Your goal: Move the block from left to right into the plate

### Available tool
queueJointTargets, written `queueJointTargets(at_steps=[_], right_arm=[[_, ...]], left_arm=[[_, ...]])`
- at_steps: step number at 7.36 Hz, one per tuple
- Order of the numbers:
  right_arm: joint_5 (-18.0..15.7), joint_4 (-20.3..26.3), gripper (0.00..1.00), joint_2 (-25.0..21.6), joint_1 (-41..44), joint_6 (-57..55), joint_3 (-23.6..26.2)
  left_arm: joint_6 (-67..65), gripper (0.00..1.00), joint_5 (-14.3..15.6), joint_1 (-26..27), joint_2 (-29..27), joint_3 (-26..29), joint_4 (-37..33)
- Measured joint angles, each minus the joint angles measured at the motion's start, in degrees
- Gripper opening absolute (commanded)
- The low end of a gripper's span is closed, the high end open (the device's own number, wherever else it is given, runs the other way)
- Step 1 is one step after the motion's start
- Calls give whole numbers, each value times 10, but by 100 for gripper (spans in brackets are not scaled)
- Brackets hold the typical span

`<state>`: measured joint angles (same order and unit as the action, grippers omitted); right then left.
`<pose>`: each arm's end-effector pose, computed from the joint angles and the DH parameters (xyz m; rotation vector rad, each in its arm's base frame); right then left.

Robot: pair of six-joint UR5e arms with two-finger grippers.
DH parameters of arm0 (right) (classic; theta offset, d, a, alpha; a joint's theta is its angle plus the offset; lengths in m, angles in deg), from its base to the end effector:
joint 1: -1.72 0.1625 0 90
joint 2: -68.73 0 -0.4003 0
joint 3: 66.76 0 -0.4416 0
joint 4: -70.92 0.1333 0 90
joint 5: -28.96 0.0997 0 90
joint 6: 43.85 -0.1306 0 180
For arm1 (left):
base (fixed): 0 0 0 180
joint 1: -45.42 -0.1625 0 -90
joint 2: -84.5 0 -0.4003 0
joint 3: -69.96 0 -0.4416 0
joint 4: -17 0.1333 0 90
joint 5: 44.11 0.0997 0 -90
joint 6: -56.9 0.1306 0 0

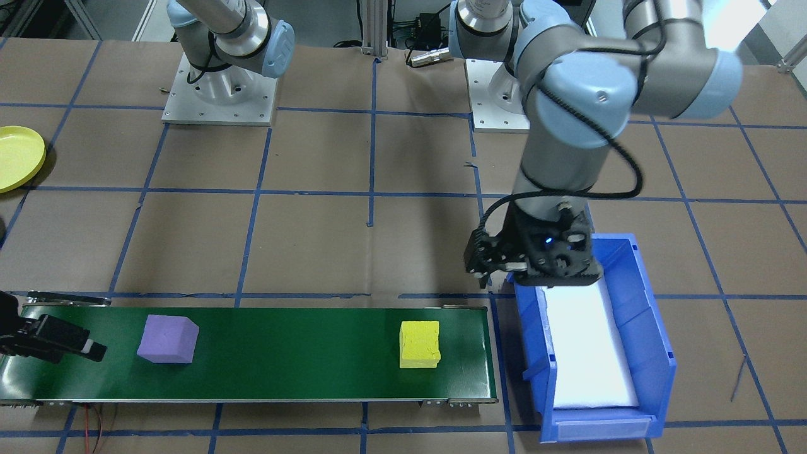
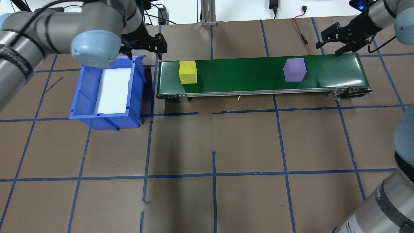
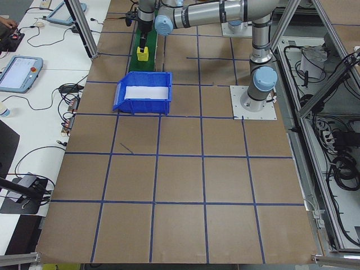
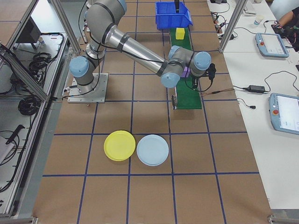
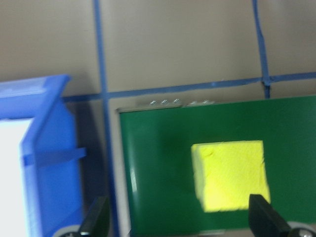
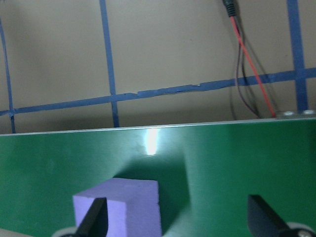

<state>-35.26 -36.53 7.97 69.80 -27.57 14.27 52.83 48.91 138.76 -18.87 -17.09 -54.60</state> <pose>-0.0863 -0.7237 0.2364 0.1479 2.6932 -0.1392 -0.1637 -0.6353 0.3568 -0.0254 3.0902 -0.2204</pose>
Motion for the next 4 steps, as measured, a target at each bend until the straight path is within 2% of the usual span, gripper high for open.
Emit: queueJointTargets(at_steps=[2, 4], right_arm=[[-6, -8, 100, 0, 29, -49, 12], [-23, -27, 100, 0, 35, -59, 36]], left_arm=[[-4, 100, 3, -28, 94, -8, -143], [-6, 100, 4, -32, 152, -9, -229]])
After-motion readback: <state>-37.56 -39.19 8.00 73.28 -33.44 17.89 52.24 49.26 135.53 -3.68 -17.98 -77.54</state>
